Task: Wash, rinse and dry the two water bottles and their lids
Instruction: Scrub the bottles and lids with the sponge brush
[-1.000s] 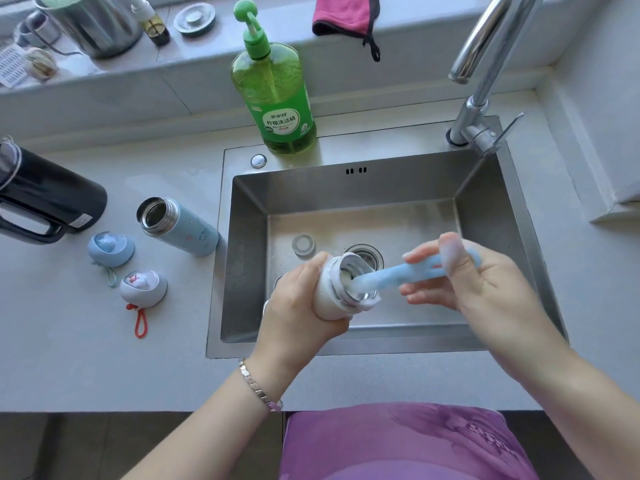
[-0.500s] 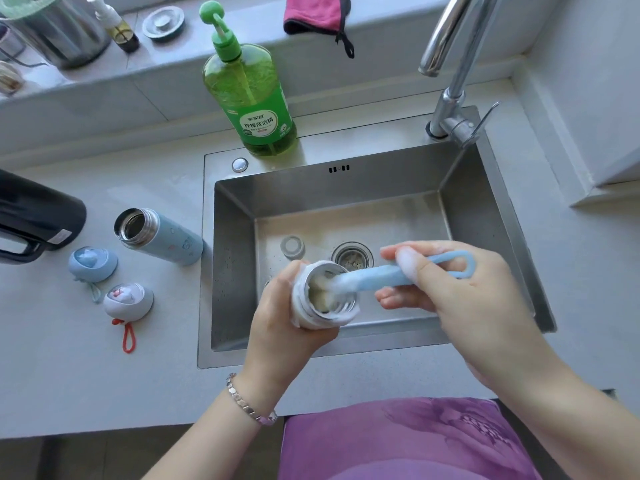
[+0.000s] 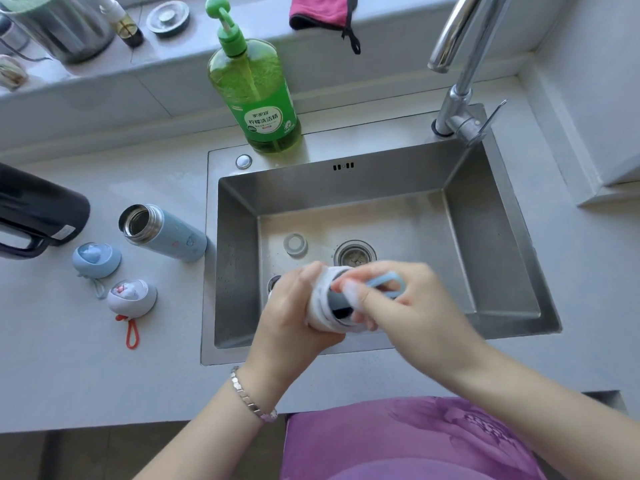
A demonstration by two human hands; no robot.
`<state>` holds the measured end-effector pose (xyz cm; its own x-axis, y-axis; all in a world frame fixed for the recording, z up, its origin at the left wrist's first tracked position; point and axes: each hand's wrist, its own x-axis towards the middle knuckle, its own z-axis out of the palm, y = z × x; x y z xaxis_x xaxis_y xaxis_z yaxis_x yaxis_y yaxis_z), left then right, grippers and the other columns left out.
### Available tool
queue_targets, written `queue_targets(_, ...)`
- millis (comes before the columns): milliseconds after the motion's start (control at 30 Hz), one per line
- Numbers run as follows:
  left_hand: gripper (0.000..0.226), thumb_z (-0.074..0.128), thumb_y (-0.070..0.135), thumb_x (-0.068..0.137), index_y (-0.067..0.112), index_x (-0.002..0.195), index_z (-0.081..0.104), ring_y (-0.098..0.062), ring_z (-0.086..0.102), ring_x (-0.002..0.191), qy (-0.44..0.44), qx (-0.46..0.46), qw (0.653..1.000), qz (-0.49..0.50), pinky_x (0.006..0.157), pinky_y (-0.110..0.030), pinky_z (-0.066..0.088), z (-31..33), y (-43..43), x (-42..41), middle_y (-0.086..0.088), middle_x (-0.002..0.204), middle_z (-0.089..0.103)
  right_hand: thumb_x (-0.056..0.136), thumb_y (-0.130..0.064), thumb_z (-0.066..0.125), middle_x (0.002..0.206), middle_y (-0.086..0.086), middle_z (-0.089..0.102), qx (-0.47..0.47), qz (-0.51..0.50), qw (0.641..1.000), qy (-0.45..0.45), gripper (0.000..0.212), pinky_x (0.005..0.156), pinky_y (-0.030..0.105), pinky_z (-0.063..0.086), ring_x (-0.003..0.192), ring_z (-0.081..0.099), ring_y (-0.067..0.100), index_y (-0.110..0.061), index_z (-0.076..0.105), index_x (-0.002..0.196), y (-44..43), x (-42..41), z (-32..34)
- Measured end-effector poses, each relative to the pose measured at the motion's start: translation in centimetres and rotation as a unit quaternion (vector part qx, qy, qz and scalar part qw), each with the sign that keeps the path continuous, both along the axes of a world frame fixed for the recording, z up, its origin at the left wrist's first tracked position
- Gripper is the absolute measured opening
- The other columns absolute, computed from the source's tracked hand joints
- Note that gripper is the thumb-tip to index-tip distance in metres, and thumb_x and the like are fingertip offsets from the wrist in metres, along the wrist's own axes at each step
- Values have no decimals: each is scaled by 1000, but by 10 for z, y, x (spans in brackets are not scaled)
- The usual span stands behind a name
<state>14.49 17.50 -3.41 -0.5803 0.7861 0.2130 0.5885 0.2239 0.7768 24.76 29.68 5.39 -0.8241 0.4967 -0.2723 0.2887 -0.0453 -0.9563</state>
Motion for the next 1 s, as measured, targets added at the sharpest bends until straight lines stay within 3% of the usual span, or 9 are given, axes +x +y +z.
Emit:
queue_targets(67,69,81,21,55,14,115,47,-16,56,91,3,-15,1000,-6,84,-28,46,-4,1,-3,9,107,55,75,-26,60,52,-10,59,8,16,1000,-10,14,55,16,42,53,51,-3,-21,70,67,2,-1,-2)
queue_targets(200,72,80,28,57,6,120,53,-25,59,93,-78,-87,992,50,83,-45,48,-14,-10,-15,-4,104,62,83,-4,62,46,-5,54,-59,-27,998,16,16,47,12,35,44,44,1,-10,72,73,26,3,-2)
queue_targets(333,65,81,18,57,20,115,54,-17,56,87,-90,-82,993,3,79,-28,47,-3,-6,-10,6,98,59,83,-17,64,58,-19,61,77,26,996,24,10,53,9,36,52,50,3,-18,73,79,14,4,-15)
queue_targets(433,64,79,14,54,21,112,52,-13,51,85,-29,-102,993,-42,78,-31,45,1,-8,-15,8,96,57,82,-19,61,72,-21,64,173,40,984,23,15,67,5,40,71,61,2,-13,74,85,17,7,-24)
queue_targets(533,70,77,17,51,21,114,47,-11,48,88,30,-109,993,-45,78,-30,41,-1,-7,-21,4,100,59,84,-12,64,54,-19,60,75,40,996,-26,16,55,9,39,53,56,6,-21,69,72,15,3,-25)
queue_targets(633,75,78,15,50,19,116,45,-13,50,89,42,-104,992,-57,78,-30,41,-4,0,-16,0,103,61,82,-8,64,52,-12,60,6,23,999,-29,20,52,15,42,49,54,2,-22,68,69,10,-5,-26)
queue_targets(800,71,76,21,52,25,116,45,-11,49,91,12,-105,994,-35,79,-23,41,-4,-1,-17,12,103,56,84,-14,65,60,-18,65,106,4,994,-22,22,56,28,45,57,58,26,-32,65,72,16,0,-32)
queue_targets(933,65,78,16,53,17,113,53,-5,46,84,14,-123,991,-55,76,-28,42,-10,3,-15,7,97,58,83,-10,64,66,3,67,65,26,997,-36,27,59,33,46,59,57,27,-32,64,68,2,-3,-36)
queue_targets(1000,64,78,15,52,16,111,54,-3,44,83,22,-123,990,-59,75,-23,40,-12,6,-15,10,95,56,83,-9,64,58,-3,62,74,-7,996,-45,22,51,25,43,47,51,15,-27,64,71,5,-5,-44)
